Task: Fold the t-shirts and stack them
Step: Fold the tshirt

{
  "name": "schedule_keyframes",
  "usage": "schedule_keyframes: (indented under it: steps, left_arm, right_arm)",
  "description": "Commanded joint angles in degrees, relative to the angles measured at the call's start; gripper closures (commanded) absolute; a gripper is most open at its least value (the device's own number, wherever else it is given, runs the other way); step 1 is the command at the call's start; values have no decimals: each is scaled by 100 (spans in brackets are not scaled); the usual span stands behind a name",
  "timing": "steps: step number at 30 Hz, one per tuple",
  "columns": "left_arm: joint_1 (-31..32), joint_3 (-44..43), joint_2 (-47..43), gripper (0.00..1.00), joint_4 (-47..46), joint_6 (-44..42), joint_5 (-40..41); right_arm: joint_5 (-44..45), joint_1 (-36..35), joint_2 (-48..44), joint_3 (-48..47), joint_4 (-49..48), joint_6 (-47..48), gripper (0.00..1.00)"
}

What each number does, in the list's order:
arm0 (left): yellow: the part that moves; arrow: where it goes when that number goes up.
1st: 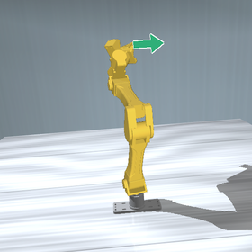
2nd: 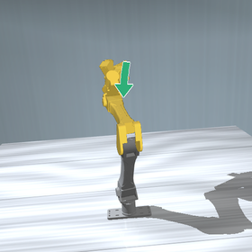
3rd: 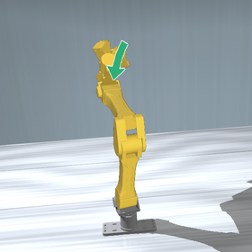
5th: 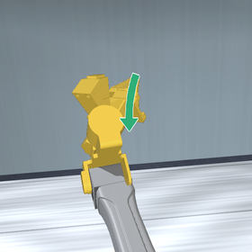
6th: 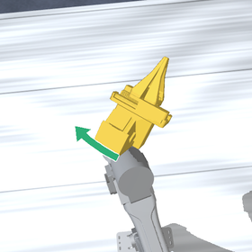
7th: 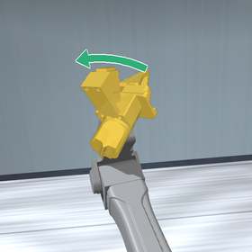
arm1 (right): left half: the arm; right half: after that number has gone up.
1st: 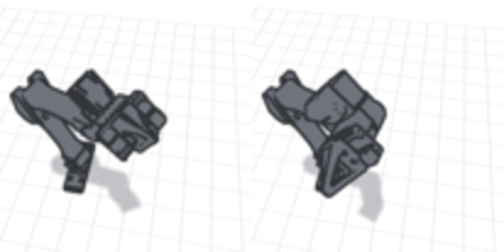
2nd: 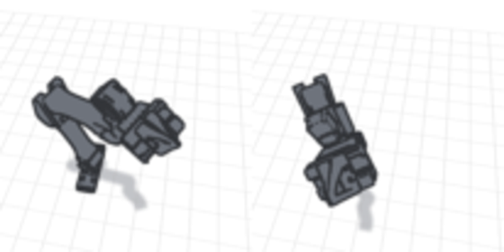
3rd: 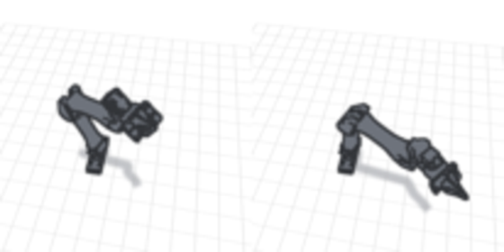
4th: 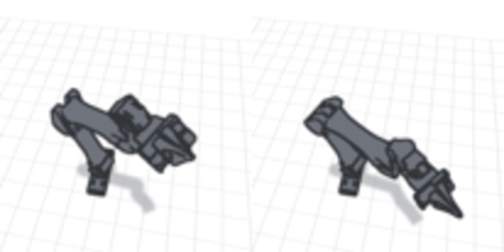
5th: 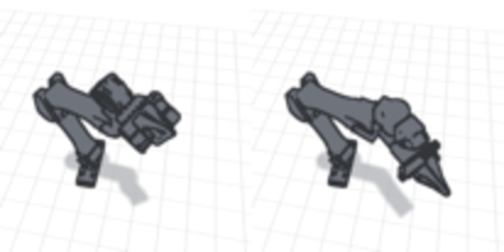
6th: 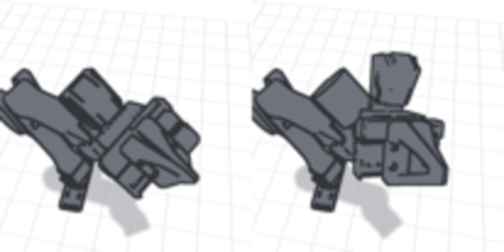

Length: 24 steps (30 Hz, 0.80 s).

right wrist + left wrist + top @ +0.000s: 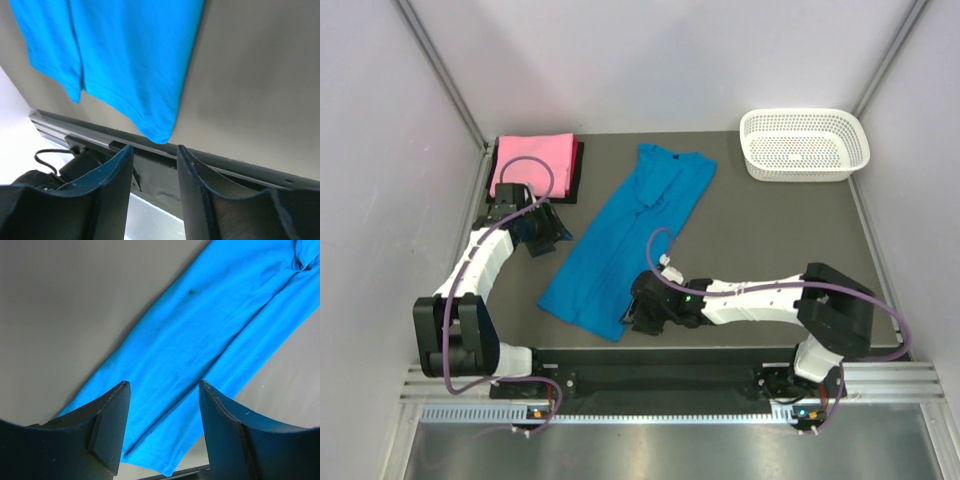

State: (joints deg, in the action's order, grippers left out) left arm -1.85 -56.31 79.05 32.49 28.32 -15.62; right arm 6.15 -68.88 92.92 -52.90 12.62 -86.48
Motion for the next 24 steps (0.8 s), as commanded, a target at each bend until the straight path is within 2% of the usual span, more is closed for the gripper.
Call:
schedule_keyframes:
  steps: [1,6,12,24]
  left_arm:
    - [-44,-46,58,39,-234,-19,-29]
    - [-70,-55,59,40,-182,-19,15]
    - [-79,-29,5,40,-208,-19,6]
    - [-79,-55,32,40,-217,16,-99]
  right_arm:
    - [-228,-134,331,-114,-506,-405,60]
    - [-203,-319,674,-536,-182,-423,61]
    - [-167,-336,788,-352,-445,-581,62]
    - [-255,-345,1078,-431,-304,-432,67]
